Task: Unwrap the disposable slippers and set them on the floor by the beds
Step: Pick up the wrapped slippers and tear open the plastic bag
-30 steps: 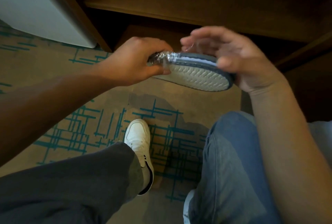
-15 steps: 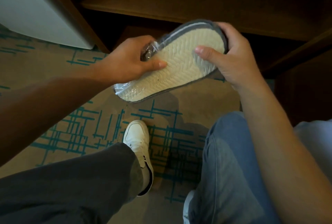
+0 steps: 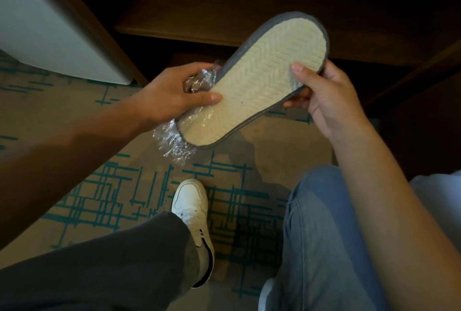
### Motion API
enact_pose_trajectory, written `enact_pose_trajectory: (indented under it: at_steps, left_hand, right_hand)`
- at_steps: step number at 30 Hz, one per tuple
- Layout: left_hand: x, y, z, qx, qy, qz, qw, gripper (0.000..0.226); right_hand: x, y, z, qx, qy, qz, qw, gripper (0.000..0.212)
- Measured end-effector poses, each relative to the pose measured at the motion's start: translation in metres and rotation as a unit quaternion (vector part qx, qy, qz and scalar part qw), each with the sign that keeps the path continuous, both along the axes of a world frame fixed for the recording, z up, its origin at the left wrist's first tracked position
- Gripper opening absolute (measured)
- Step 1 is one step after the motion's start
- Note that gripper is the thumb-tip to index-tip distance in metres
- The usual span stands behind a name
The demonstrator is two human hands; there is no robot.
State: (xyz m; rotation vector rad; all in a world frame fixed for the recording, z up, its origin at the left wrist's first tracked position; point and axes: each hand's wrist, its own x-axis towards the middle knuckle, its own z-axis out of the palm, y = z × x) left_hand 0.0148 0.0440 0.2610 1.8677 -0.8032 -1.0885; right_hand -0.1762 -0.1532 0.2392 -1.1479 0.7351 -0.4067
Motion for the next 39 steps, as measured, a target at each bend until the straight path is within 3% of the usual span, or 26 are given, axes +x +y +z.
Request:
enact_pose_trajectory:
  at_steps: [4,7,11,14,17,19,23,26,28,30,32,34,36,39]
  left_hand:
    - [0.006,0.008,-0.008,0.011,-0.008,0.026,1.0,0.029]
    - [0.011,0.012,-0.014,0.006,-0.007,0.066,0.998,0.019]
    - [0.017,0.014,-0.015,0.026,-0.081,0.111,0.99,0.01]
    - [0.006,0.007,-0.002,0.006,-0.069,0.097,0.993,0.013]
    - [-0.012,-0.007,0.015,-0.003,-0.035,0.008,0.999,0.052]
    - [-0.026,-0.013,0.023,-0.008,-0.004,-0.051,0.999,0.064]
    - [-0.047,-0.017,0.028,-0.027,0.055,-0.067,0.996,0.033]
    - [-0.047,-0.017,0.025,-0.062,0.076,-0.016,0.995,0.033]
    - [-0.042,-0.017,0.023,-0.092,0.111,0.036,0.989,0.029]
    - [-0.036,-0.016,0.02,-0.12,0.156,0.09,0.976,0.03]
    - [-0.036,-0.015,0.02,-0.141,0.179,0.119,0.966,0.033]
    - [-0.036,-0.015,0.019,-0.149,0.151,0.128,0.969,0.028]
    - [-0.035,-0.015,0.02,-0.14,0.065,0.134,0.979,0.018]
    - [-0.027,-0.008,0.017,-0.139,0.028,0.155,0.978,0.025]
  right_hand:
    - [-0.01,-0.007,0.004,0.024,-0.011,-0.11,0.994,0.031]
    - [-0.016,-0.009,0.007,0.014,-0.008,-0.157,0.987,0.024]
    - [-0.02,-0.012,0.011,0.03,-0.029,-0.177,0.983,0.031]
    - [-0.019,-0.011,0.011,0.034,-0.052,-0.136,0.989,0.035]
    - [-0.014,-0.001,0.012,0.027,-0.104,-0.075,0.991,0.035]
    - [-0.012,0.007,0.013,0.01,-0.108,-0.05,0.993,0.03]
    - [-0.011,0.017,0.014,-0.028,-0.106,-0.015,0.994,0.021]
    - [-0.006,0.022,0.018,-0.02,-0.119,-0.018,0.993,0.019]
    - [-0.004,0.022,0.015,-0.009,-0.095,-0.006,0.995,0.031]
    - [-0.003,0.019,0.011,-0.004,-0.054,0.032,0.998,0.043]
    - [-0.003,0.023,0.005,-0.015,-0.018,0.099,0.995,0.036]
    - [0.004,0.032,0.001,-0.01,-0.031,0.14,0.99,0.027]
    - [0.011,0.04,0.001,-0.006,-0.049,0.143,0.989,0.03]
    - [0.017,0.043,0.0,-0.013,-0.046,0.144,0.988,0.025]
